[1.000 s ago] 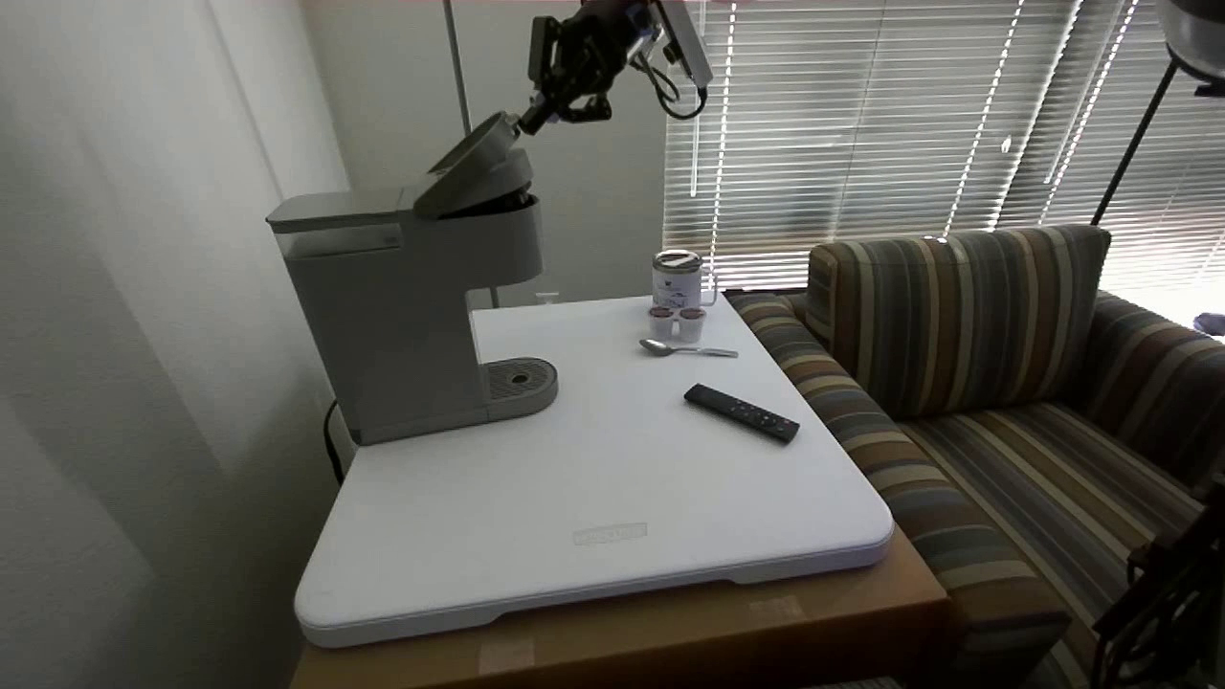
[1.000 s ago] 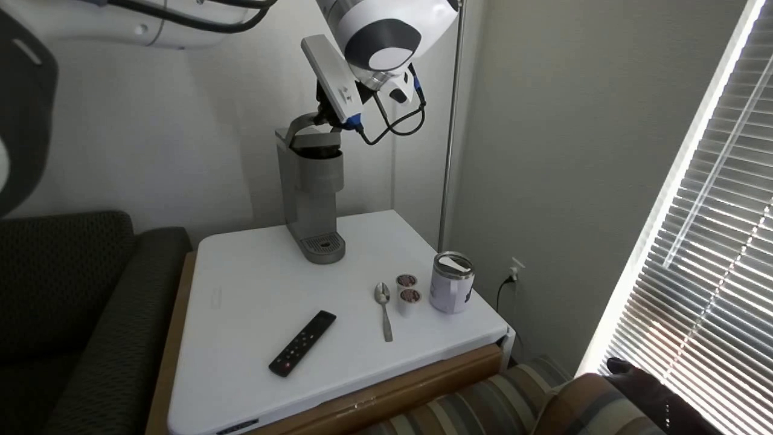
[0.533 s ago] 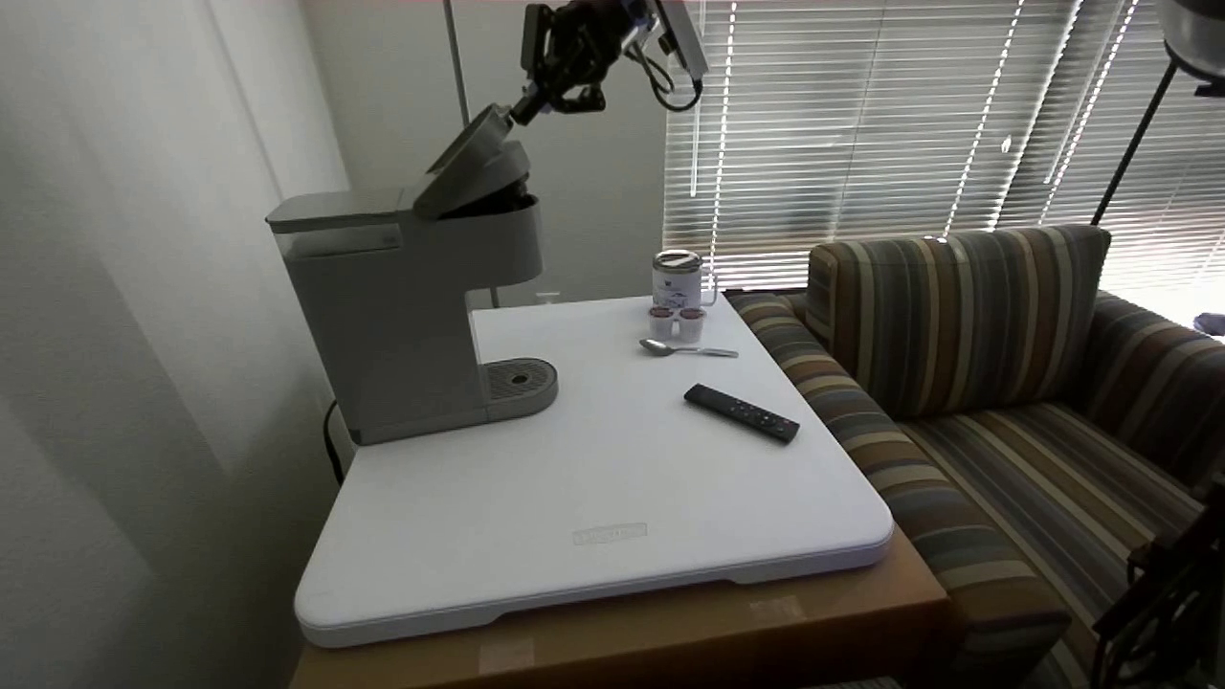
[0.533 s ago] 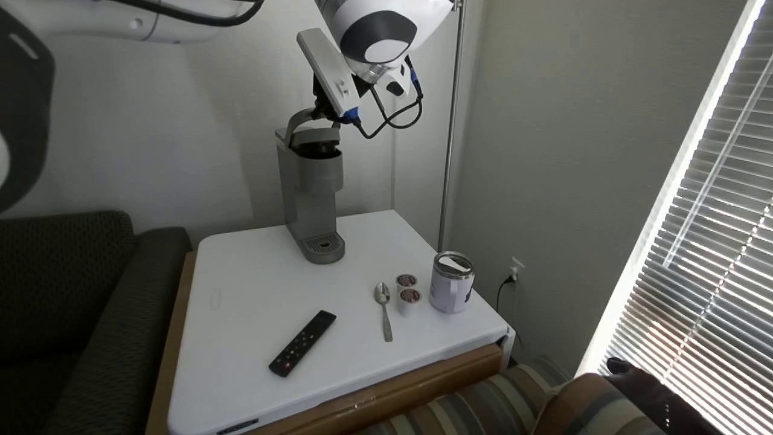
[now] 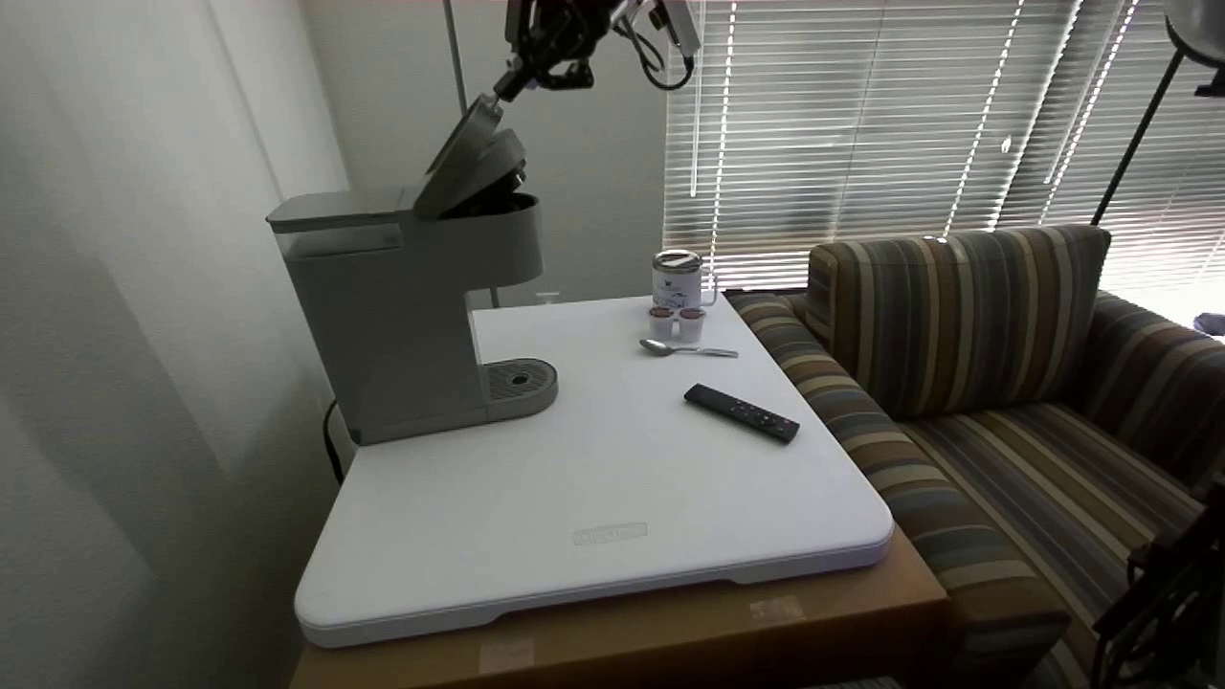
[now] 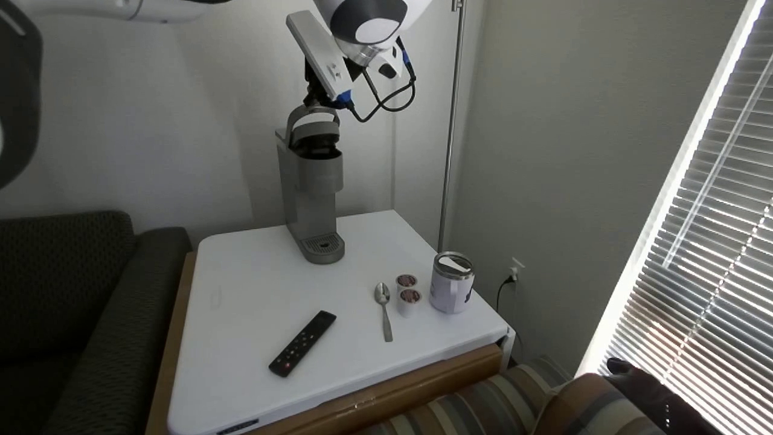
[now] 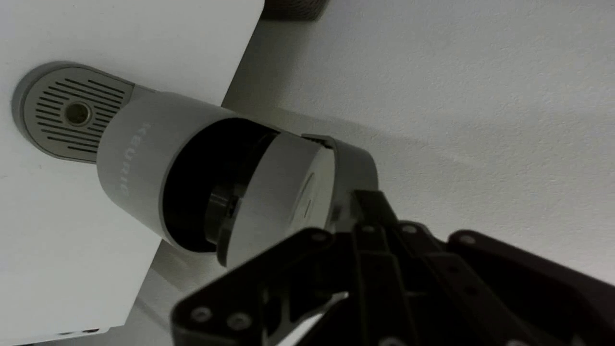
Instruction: Open the coffee maker
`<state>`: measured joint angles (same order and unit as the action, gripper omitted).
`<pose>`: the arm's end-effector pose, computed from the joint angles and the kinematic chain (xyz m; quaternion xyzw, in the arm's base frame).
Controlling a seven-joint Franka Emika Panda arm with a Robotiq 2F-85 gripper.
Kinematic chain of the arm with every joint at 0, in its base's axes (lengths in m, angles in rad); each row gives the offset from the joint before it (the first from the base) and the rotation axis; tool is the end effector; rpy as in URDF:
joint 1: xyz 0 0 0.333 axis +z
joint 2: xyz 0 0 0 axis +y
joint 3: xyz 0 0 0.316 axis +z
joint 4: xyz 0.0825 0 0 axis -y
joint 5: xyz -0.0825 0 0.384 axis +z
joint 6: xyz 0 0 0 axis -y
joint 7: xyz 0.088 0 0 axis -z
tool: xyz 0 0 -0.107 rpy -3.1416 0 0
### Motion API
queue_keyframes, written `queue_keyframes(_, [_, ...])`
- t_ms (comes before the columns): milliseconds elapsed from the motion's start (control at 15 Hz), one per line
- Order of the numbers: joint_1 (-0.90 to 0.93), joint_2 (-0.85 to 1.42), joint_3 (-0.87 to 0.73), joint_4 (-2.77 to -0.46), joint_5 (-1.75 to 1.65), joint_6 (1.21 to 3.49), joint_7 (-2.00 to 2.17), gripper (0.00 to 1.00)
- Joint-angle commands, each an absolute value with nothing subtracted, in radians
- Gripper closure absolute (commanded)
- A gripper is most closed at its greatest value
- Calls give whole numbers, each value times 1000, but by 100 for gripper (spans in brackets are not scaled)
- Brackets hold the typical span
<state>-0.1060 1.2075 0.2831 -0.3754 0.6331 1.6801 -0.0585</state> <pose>0.8074 0.0411 0.3913 -0.9000 -0.0014 -0.0633 0.4313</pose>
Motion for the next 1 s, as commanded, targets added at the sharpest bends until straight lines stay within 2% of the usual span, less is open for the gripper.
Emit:
queue_keyframes(0, [-100,1165,278,-407,618,1665,-73,100])
queue_keyframes(667, [-106,1191,280,-351,594,1711,-31,100])
queue_keyframes(933, [-136,1168,286,-395,573,1754,-9,100])
